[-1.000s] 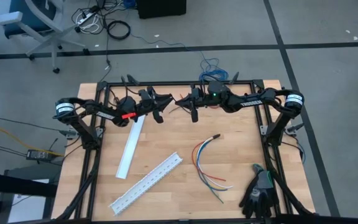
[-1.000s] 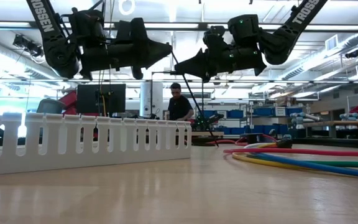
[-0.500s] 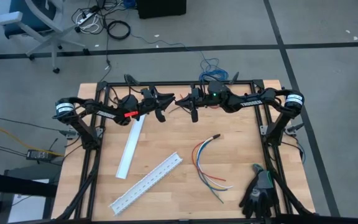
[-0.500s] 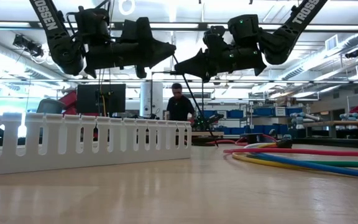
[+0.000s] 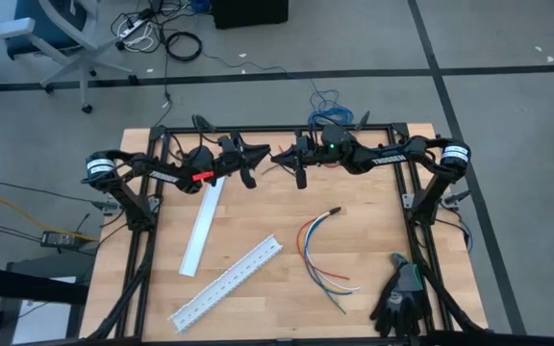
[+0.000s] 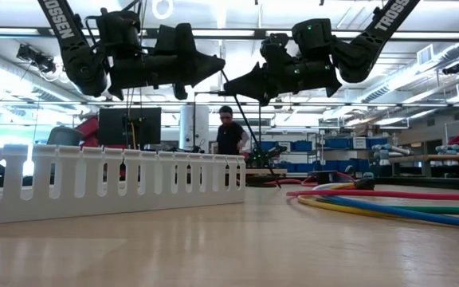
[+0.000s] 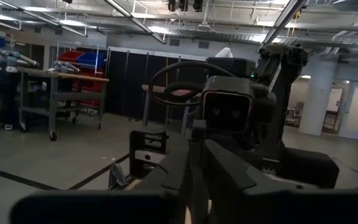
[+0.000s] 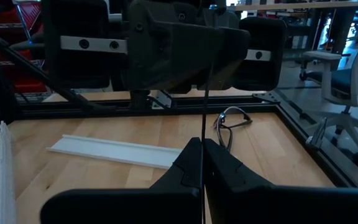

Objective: Ziptie cables
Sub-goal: Wrap the left black zip tie

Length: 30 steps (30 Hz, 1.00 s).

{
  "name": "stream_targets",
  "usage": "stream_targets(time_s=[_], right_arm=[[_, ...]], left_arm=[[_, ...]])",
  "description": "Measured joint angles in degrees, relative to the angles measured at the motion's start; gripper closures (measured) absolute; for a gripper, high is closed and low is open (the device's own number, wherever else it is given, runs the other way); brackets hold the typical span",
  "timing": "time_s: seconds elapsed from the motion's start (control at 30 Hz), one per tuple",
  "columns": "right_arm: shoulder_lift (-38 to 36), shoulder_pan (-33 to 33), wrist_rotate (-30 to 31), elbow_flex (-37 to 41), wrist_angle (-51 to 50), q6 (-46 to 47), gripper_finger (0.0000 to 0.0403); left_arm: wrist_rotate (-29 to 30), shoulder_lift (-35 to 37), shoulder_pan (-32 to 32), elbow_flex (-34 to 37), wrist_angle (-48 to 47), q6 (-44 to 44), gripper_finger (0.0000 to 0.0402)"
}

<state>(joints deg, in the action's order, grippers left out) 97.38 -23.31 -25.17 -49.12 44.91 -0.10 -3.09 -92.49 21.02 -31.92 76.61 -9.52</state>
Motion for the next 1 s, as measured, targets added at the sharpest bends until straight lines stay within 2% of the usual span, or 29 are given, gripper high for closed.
stream_targets(time_s=[0.13,0.6,0.83,1.0], right_arm=[[0.0,0.0,0.0,0.0,-0.2,0.0,0.0403],[0.0,0.0,0.1,0.0,-3.4,-1.9,0.0398],[0.0,0.0,0.1,0.1,-7.5,-5.2,0.0342],[0.0,0.0,0.1,0.1,-10.1,-9.3,0.0302]], left_arm=[[-0.2,0.0,0.4,0.0,-0.6,-0.1,0.0393],[-1.7,0.0,2.5,0.4,-4.1,-1.0,0.0400],[-1.6,0.0,5.4,3.2,-4.8,-5.7,0.0401],[-5.0,0.0,9.1,4.6,-5.8,-12.7,0.0401]])
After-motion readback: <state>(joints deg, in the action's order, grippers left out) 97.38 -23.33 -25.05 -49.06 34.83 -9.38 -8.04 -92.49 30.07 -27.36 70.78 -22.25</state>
